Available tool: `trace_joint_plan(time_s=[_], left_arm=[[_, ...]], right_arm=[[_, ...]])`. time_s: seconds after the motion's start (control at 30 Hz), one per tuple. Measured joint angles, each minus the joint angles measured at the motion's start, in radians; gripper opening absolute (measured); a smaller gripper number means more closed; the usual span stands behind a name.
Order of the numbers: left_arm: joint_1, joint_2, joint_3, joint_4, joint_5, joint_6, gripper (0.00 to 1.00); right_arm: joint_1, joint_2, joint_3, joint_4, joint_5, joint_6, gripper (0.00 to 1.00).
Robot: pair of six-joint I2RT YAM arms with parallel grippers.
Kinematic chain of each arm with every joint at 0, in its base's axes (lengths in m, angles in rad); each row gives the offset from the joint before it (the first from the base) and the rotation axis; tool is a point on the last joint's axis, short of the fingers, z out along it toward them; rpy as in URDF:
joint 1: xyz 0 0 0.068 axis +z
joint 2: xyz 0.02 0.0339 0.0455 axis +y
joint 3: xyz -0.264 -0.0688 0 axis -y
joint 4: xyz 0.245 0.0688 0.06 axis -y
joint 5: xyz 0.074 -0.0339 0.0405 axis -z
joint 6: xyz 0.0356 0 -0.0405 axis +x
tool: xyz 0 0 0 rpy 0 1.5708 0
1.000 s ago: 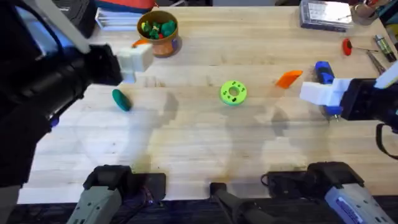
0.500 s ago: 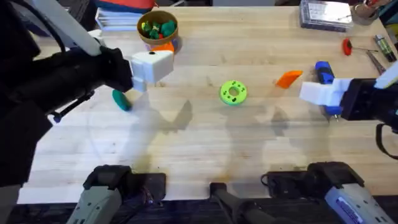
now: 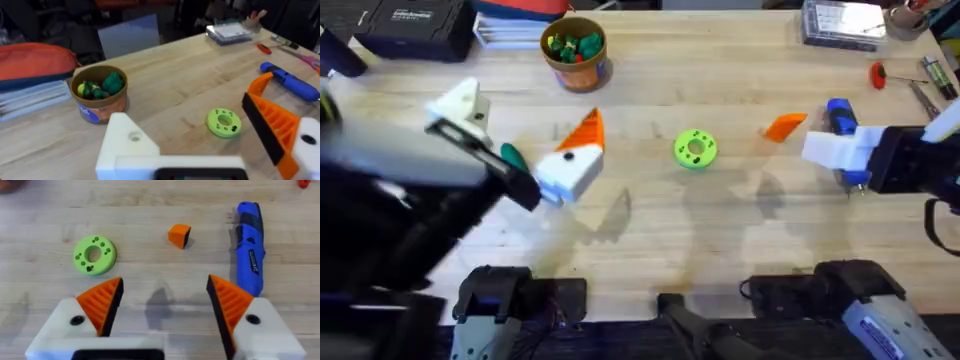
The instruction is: Pick up the gripper from the table and insert it into the empty holder that is missing its gripper. Then pick up a screw, insert it into the mounting hole, and use the screwdriver to tighten it. Finally, clean up the table by picking up the vegetable and placing it into the bucket.
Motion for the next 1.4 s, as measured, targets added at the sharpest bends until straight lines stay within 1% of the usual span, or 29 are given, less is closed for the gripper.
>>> trace_joint_plan(time_s=[0.07, 0.13, 0.3, 0.43, 0.5, 0.63, 0.77, 0.87, 0.93, 1.1, 1.33, 1.4], left_arm=[[0.000, -0.072, -0.086, 0.077, 0.003, -0.006, 0.985], [0.000, -0.130, -0.182, 0.163, 0.005, -0.030, 0.985], [0.000, -0.221, -0.378, 0.369, 0.029, -0.086, 0.985], [-0.007, -0.255, -0.470, 0.479, 0.048, -0.103, 0.985], [-0.015, -0.255, -0.497, 0.507, 0.052, -0.109, 0.985], [-0.026, -0.255, -0.513, 0.454, 0.056, -0.114, 0.985], [-0.026, -0.254, -0.513, 0.370, 0.062, -0.119, 0.985], [-0.026, -0.255, -0.513, 0.367, 0.086, -0.114, 0.985], [-0.030, -0.255, -0.513, 0.365, 0.112, -0.098, 0.985], [-0.062, -0.254, -0.513, 0.360, 0.201, -0.067, 0.985], [-0.101, -0.254, -0.512, 0.347, 0.323, -0.054, 0.985], [-0.107, -0.255, -0.512, 0.345, 0.344, -0.052, 0.985]], right_arm=[[0.000, 0.000, 0.000, 0.000, 0.000, 0.000, 0.994], [0.000, 0.000, 0.000, 0.000, 0.000, 0.000, 0.994], [0.000, 0.000, 0.000, 0.000, 0.000, 0.000, 0.994], [0.000, 0.000, 0.000, 0.000, 0.000, 0.000, 0.994], [0.000, 0.000, 0.000, 0.000, 0.000, 0.000, 0.994], [0.000, 0.000, 0.000, 0.000, 0.000, 0.000, 0.994], [0.000, 0.000, 0.000, 0.000, 0.000, 0.000, 0.994], [0.000, 0.000, 0.000, 0.000, 0.000, 0.000, 0.994], [0.000, 0.000, 0.000, 0.000, 0.000, 0.000, 0.994], [0.000, 0.000, 0.000, 0.000, 0.000, 0.000, 0.993], [0.000, 0.000, 0.000, 0.000, 0.000, 0.000, 0.993], [0.000, 0.000, 0.000, 0.000, 0.000, 0.000, 0.993]])
